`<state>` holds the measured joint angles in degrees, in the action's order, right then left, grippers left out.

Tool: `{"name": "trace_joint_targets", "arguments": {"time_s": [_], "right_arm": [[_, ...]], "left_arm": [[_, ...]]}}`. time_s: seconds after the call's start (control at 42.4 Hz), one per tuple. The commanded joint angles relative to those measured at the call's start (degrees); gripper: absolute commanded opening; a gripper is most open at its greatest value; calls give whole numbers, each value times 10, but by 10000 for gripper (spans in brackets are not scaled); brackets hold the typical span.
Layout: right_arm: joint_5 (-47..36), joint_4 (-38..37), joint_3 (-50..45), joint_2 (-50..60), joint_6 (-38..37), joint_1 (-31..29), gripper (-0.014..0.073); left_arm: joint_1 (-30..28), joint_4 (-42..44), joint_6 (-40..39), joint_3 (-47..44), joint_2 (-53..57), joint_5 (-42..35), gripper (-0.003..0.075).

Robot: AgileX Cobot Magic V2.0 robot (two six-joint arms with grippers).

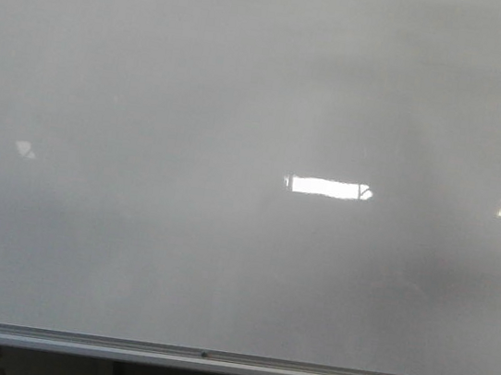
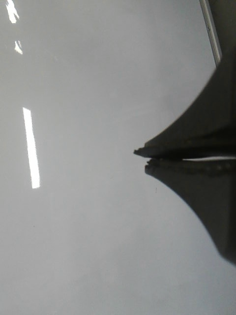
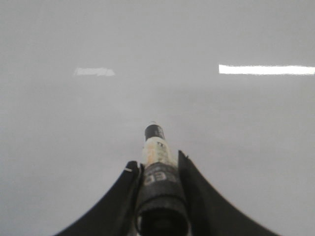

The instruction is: Write number 1 on whiteboard

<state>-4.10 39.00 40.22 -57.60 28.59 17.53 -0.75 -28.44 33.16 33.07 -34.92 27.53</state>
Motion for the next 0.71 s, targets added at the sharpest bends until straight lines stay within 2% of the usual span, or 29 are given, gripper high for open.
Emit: {"name": "trace_joint_targets", "arguments": {"time_s": [0.0,0.283,0.424,0.684], "right_arm": [[-40,2,16,4,15,-2,-58],[-30,1,16,4,25,-2,-58],[-20,-32,16,0,23,-2,-58],[5,-112,17,-38,-52,-2,-58]], "left_arm": [[0,-16,-5,16,0,-43,-20],[0,-16,-5,16,0,-43,-20],[0,-16,-5,16,0,-43,-20],[0,-16,-5,16,0,-43,-20]]}}
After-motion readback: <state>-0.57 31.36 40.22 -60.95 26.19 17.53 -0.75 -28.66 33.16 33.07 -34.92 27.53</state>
